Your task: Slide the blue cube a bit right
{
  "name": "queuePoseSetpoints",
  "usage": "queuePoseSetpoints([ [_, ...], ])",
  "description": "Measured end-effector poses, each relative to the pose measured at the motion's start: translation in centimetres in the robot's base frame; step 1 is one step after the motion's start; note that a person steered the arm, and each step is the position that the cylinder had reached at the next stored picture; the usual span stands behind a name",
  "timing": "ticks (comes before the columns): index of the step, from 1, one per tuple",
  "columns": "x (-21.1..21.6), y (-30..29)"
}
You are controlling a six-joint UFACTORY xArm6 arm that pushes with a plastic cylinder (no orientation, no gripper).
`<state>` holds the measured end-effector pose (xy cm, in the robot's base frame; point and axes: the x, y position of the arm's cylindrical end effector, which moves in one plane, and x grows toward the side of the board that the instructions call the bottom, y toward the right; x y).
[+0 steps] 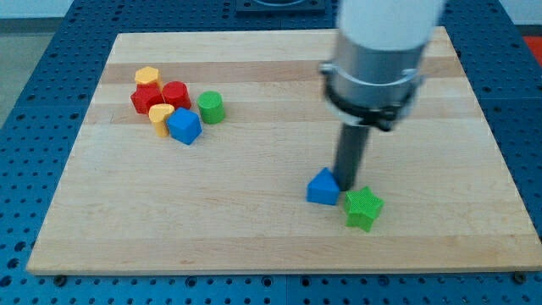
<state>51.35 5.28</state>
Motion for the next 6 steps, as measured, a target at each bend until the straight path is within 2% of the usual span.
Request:
queuePoseSetpoints([
  [1, -0.1, -4.4],
  [2, -0.9, 2.8],
  [3, 3.9, -1.0],
  [4, 5.5, -9.5],
  [5, 2.0, -14.7],
  [6, 4.8, -11.8],
])
